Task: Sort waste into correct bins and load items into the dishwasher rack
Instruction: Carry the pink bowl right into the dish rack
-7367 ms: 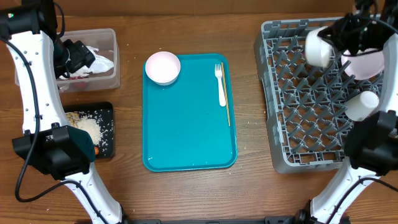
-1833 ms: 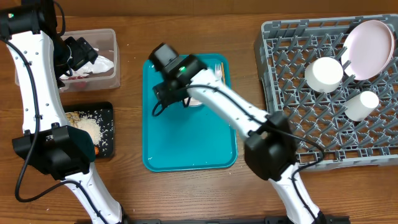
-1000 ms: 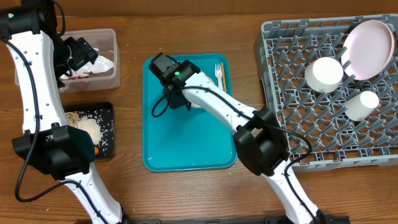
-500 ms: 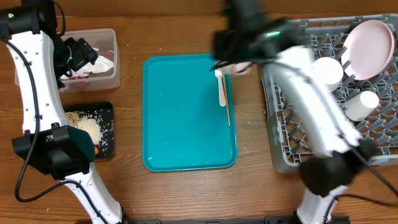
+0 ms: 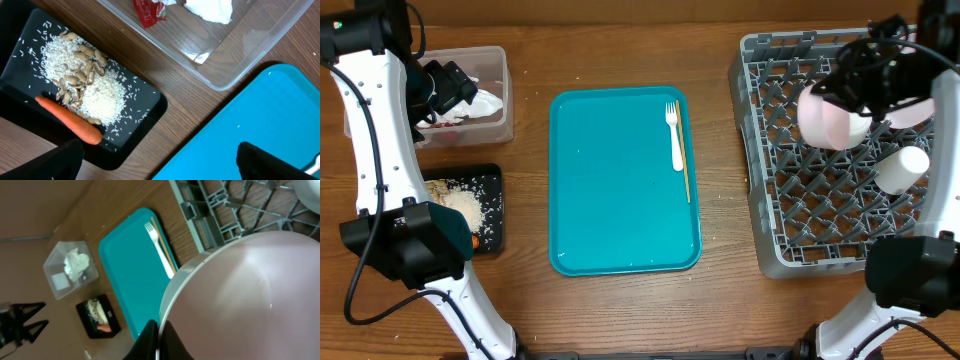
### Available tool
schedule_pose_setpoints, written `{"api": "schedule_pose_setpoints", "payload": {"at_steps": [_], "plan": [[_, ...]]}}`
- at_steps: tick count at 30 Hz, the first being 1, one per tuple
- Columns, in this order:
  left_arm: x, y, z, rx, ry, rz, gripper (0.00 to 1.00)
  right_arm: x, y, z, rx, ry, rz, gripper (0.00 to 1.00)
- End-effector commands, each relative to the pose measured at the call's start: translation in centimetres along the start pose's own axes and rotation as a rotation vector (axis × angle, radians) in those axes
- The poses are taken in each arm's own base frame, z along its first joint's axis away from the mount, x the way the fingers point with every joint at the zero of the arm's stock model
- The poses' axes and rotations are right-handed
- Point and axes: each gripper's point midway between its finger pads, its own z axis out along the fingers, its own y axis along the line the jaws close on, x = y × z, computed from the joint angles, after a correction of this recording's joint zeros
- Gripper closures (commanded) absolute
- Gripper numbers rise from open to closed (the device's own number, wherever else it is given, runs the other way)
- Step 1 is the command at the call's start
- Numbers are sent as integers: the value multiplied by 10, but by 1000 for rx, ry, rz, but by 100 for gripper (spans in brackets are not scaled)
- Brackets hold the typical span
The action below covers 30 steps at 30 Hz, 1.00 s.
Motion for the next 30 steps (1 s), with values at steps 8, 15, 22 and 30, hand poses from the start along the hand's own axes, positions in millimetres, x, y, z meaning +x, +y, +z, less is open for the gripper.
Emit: {"api": "schedule_pose_setpoints", "payload": {"at_steps": [8, 15, 22, 30], "plan": [[-1, 5, 1, -25, -6, 18, 0, 15, -22, -36, -356, 10, -48, 96], [-3, 4, 1, -18, -12, 18, 0, 36, -77, -21, -637, -68, -2, 96], [-3, 4, 1, -18, -12, 17, 0, 35, -110, -16, -660, -150, 24, 96], [-5, 2, 1, -11, -24, 17, 0, 34, -89, -22, -760, -150, 71, 96]]}}
